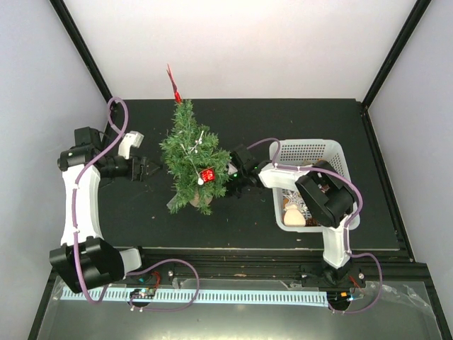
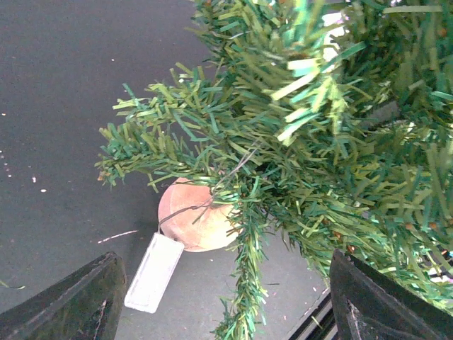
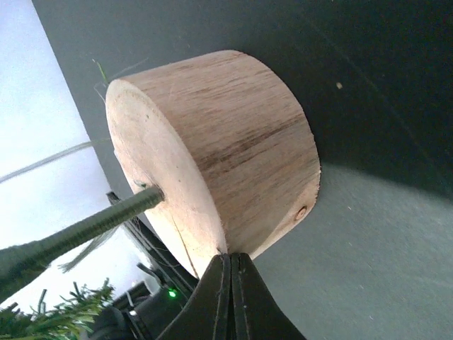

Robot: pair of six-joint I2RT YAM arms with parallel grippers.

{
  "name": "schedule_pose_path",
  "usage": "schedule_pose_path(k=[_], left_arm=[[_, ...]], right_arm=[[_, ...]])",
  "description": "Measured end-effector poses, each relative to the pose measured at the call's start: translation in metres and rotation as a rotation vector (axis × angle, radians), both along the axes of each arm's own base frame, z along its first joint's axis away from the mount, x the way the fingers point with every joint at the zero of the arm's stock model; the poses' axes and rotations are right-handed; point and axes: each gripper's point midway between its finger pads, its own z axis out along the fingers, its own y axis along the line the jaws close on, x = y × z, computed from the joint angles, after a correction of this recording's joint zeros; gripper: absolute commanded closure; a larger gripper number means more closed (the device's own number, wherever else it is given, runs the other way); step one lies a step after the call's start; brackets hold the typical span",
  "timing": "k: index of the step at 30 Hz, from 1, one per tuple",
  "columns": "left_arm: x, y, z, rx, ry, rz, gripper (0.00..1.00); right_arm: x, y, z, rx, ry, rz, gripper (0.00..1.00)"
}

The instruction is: Decorate the small christmas tree

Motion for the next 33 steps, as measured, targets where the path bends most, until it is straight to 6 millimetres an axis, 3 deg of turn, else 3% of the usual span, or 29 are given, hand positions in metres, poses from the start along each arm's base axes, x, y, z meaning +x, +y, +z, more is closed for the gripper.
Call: schedule_pose_path(k=[9,18,24,33], left_arm=[[-0.007,0.015,0.004,0.063,-0.038,0.062,0.2],[-0.011,0.033,-0.015,0.098,-0.007,0.114,0.24],[-0.019,0.032,-0.041,0.099,0.038,0.077,0.3],[-0.015,0.033,-0.052,0.086,0.068,0.061,0.32]], right_arm=[[0.03,0.021,0.001,0.044,0.019,-0.113,0.98],[0.063,0.029,-0.002,0.018,-0.019,-0.178,0.97],[0.069,0.018,-0.008,-0.027,-0.016,-0.189,0.97],[0.068,0.011,-0.012,-0.056,-0.018,-0.174,0.92]])
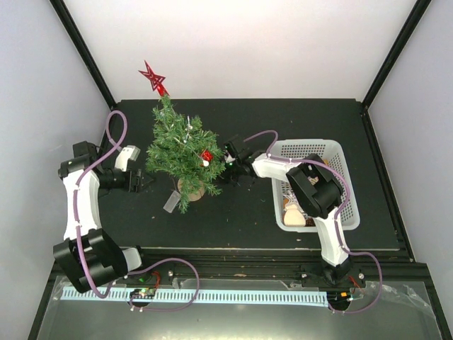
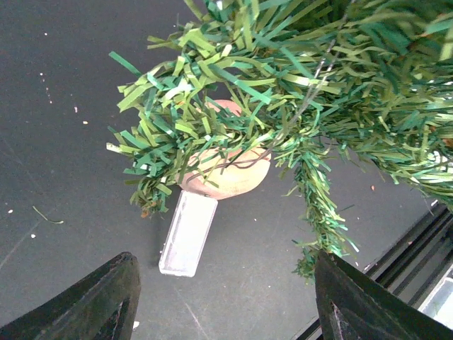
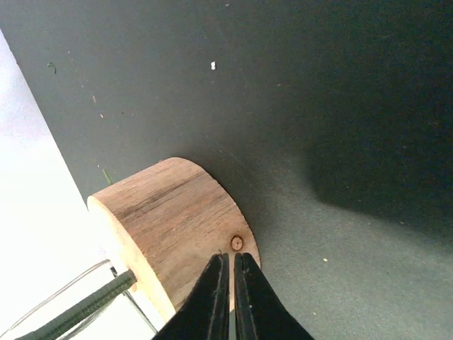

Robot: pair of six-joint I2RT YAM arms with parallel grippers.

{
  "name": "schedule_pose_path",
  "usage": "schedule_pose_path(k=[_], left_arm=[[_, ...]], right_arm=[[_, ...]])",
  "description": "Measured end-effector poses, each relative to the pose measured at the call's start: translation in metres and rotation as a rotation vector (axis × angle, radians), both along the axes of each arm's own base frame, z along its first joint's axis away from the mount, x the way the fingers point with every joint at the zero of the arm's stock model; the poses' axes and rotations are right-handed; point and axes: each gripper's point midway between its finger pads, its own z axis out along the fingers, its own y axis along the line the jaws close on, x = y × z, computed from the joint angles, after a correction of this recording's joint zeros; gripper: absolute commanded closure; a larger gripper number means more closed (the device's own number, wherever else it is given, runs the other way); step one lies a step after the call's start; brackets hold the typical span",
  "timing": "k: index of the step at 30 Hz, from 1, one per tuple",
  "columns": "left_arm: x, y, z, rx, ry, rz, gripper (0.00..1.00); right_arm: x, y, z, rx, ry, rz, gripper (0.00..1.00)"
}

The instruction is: Decorate the small christmas tree

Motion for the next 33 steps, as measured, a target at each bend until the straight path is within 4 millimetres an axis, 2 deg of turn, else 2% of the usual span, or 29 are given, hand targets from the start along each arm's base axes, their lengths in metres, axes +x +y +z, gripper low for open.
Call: schedule_pose_path(k=[3,7,9,12,17,23,28,33], left_arm=[[0.001,-0.003,-0.005,-0.01,0.02,-0.003,0.32],[0.007,-0.009,-0.011,-0.022,0.036,-0.022,0.31],[0.011,-0.012,-0.014,-0.031,0.045,-0.028,0.31],[0.02,-0.018,-0.023,-0.046,0.072,-0.044,0.31],[0.039,-0.027,-0.032,-0.059,0.095,-0.065,0.31],[0.072,-0.045,-0.026,-0.042,0.054,-0.104,0.31],[0.105,-0.05,-0.024,-0.018,0.017,-0.104,0.31],[0.132,-0.047,-0.026,-0.006,0.006,-0.093,0.31]], right_arm=[[0.001,-0.003,-0.001,-0.009,0.001,0.001,0.84],[0.004,-0.009,0.002,-0.019,-0.009,0.006,0.64],[0.007,-0.012,0.007,-0.019,-0.02,0.005,0.55],[0.01,-0.017,0.024,-0.016,-0.053,0.01,0.48],[0.017,-0.029,0.066,0.008,-0.133,0.005,0.45],[0.021,-0.05,0.112,0.031,-0.224,-0.006,0.45],[0.012,-0.063,0.136,0.031,-0.264,0.006,0.45],[-0.007,-0.076,0.153,0.02,-0.295,0.035,0.45]])
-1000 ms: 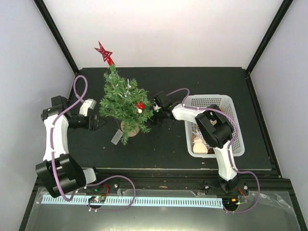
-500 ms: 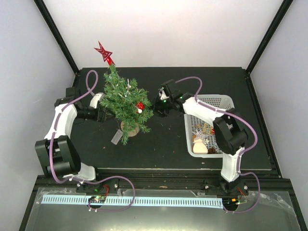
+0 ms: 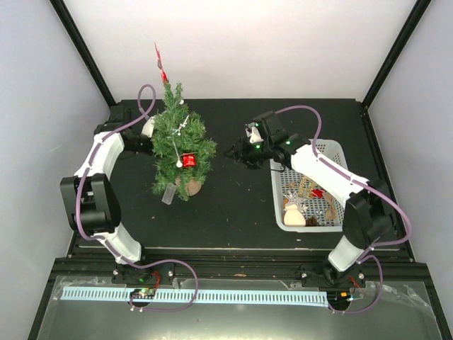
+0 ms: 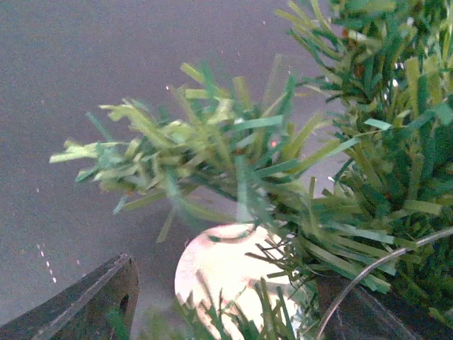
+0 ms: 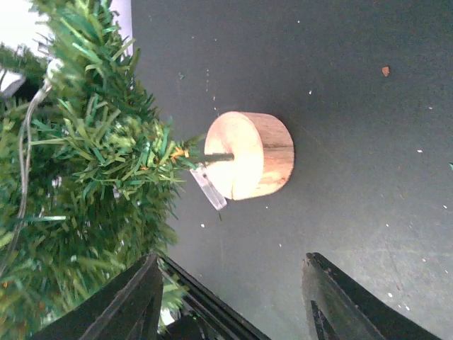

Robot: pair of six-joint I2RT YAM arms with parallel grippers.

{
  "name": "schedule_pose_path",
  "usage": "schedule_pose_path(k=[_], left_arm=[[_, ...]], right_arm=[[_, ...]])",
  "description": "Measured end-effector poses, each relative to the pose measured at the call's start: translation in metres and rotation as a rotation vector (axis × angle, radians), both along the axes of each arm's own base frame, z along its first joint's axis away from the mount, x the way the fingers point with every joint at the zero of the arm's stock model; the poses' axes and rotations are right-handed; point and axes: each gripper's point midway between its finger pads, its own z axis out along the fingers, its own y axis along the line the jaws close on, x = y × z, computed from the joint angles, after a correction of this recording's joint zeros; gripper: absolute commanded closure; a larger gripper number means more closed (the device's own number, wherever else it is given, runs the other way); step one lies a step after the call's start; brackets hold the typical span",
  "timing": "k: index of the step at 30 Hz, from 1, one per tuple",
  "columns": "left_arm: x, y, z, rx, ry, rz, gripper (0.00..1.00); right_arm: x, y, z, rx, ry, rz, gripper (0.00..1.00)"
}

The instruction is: Decorate the small christmas tree

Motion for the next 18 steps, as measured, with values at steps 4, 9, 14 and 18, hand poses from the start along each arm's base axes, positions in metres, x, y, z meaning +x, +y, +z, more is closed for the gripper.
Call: schedule_pose_path(k=[4,9,14,18], left_arm=[[0.018,-0.006,0.003,0.004,-0.016,-0.02,0.3],[0.038,-0.03,0.006,-0.022,-0.041,-0.104,0.3],[0.052,-0.06,0.005,-0.078,-0.049,-0.24,0.3],[0.059,-0.08,-0.002,-0.118,-0.049,-0.347,0.3]], right_arm=[[-0.012,-0.01,0.01,-0.017,-0.032,0.024,0.45],[-0.03,-0.021,0.011,-0.039,-0.051,0.06,0.45],[-0.05,-0.03,0.005,-0.052,-0.052,0.109,0.45],[-0.063,-0.036,0.003,-0.058,-0.052,0.146,0.45]])
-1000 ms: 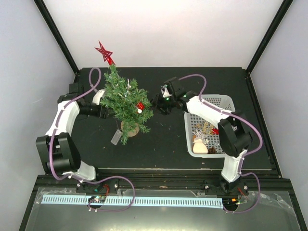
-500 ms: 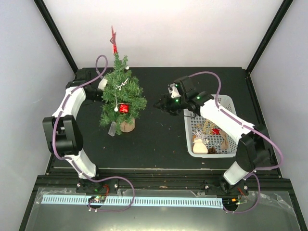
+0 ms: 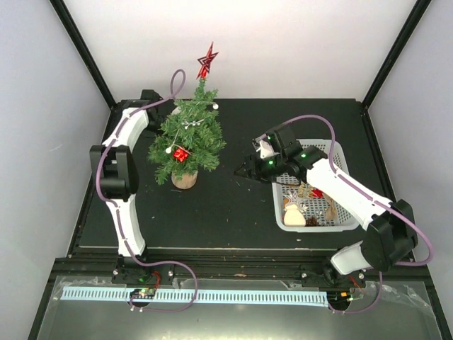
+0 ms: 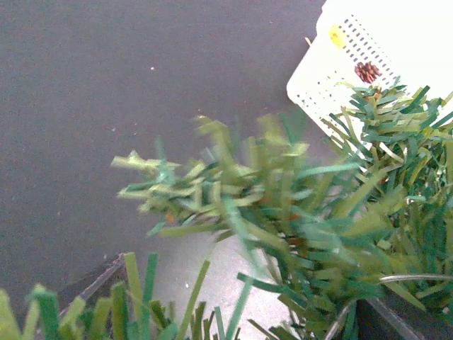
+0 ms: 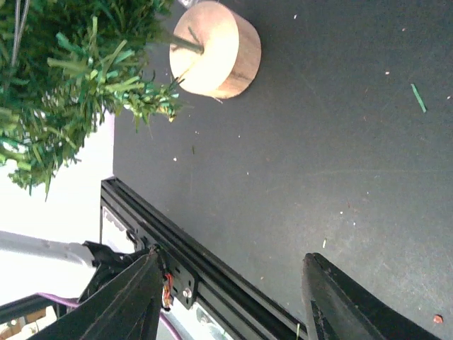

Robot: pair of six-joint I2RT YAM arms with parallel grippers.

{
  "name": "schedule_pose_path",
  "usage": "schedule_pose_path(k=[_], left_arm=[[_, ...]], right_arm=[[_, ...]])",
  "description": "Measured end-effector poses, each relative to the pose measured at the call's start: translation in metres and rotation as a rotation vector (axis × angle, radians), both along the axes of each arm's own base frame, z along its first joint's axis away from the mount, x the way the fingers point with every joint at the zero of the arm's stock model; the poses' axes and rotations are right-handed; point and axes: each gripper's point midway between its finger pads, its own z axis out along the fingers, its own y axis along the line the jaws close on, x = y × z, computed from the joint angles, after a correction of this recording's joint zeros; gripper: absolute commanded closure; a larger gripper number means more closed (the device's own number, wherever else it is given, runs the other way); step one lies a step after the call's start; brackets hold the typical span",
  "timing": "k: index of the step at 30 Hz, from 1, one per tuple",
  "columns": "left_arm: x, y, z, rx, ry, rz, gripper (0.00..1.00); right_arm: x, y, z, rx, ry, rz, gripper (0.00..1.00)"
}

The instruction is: Decorate the small christmas tree

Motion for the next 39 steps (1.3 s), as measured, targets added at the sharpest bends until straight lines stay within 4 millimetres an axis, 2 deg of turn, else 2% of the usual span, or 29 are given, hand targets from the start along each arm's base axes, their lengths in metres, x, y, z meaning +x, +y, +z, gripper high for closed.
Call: schedule_pose_path(k=[7,16,20,24,27,35,39], left_arm=[[0.008,-0.018,-0.003,-0.062,-0.022,-0.145,0.29],[0.007,-0.02,0.005,-0.079,-0.074,-0.206,0.3],[0.007,-0.017,0.003,-0.079,-0.07,-0.202,0.31],[-0.001,-0.013,-0.009,-0.083,-0.025,-0.191,0.32],[-0.01,-0.005,-0.013,-0.084,0.007,-0.175,0.32],[-0.021,0.011,-0.009,-0.073,-0.005,-0.15,0.31],[-0.03,0.013,-0.006,-0.071,-0.006,-0.151,0.3]], right_arm=[[-0.012,-0.005,0.0,-0.012,-0.006,0.047,0.45],[-0.019,-0.01,-0.005,-0.043,0.0,0.075,0.45],[-0.008,-0.013,0.002,-0.083,-0.045,0.05,0.45],[0.017,-0.001,0.022,-0.073,-0.104,0.035,0.45],[0.03,0.007,0.026,-0.068,-0.123,0.032,0.45],[0.032,0.008,0.021,-0.076,-0.119,0.038,0.45],[0.03,0.007,0.013,-0.087,-0.109,0.044,0.45]])
